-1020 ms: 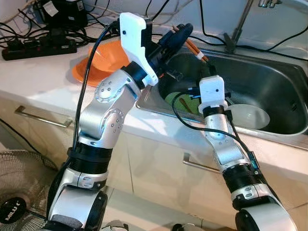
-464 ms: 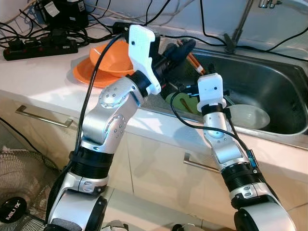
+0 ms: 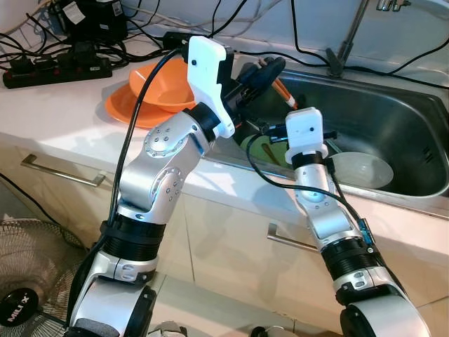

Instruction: Kitchen organization

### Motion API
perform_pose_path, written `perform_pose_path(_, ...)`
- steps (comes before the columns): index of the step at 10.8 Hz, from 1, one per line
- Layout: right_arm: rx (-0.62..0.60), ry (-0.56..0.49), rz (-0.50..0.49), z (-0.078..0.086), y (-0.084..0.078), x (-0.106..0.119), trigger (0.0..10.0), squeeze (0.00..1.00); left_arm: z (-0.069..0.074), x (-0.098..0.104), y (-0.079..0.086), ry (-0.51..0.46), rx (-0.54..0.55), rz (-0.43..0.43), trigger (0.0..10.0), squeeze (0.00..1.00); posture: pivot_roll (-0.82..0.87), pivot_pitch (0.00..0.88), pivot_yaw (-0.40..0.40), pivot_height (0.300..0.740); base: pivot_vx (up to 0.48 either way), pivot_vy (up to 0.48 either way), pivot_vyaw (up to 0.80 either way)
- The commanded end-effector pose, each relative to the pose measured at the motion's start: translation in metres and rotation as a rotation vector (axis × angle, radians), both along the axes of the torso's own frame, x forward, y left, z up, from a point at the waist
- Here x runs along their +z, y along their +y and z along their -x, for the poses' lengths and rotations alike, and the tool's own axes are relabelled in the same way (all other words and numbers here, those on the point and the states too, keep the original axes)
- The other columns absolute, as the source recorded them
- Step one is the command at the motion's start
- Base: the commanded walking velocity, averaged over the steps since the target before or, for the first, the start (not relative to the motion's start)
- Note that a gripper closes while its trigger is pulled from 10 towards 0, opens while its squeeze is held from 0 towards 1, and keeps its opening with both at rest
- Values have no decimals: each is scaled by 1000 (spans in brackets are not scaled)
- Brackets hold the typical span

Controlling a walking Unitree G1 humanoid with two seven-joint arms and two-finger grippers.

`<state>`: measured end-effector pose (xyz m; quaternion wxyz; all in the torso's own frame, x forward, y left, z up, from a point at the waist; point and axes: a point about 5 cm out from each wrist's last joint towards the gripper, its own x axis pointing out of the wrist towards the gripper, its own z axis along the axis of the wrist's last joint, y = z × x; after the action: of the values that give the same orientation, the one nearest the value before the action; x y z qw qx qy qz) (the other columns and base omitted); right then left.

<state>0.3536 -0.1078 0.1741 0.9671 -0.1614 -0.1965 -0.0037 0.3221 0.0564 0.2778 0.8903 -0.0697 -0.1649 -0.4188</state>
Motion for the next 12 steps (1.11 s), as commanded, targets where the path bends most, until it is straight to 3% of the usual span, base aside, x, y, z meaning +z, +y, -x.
perform_pose_path(1,5,-17,-11,0,1,5,0,0,1,2,0,-5,3,-10,10000,0,98,44,-31,740,0,0,0)
perform_pose_path(3,8,-15,-13,0,2,5,0,0,1,4,0,-10,6,1,10000,0,100,45,-33,740,0,0,0)
perform_pose_path(4,10,-13,-14,0,2,4,0,0,-1,6,2,-1,15,41,10000,1000,99,48,-33,740,0,0,0)
perform_pose_path(9,7,3,-14,0,3,1,0,0,-1,9,4,13,6,81,10000,1000,104,55,-36,740,0,0,0)
perform_pose_path(10,-15,27,-14,-4,-2,-1,0,0,-1,16,10,25,4,156,10000,1000,104,57,-37,740,0,0,0)
perform_pose_path(12,-55,47,-13,-9,-10,0,0,0,-3,15,18,66,2,223,10000,1000,103,59,-38,740,0,0,0)
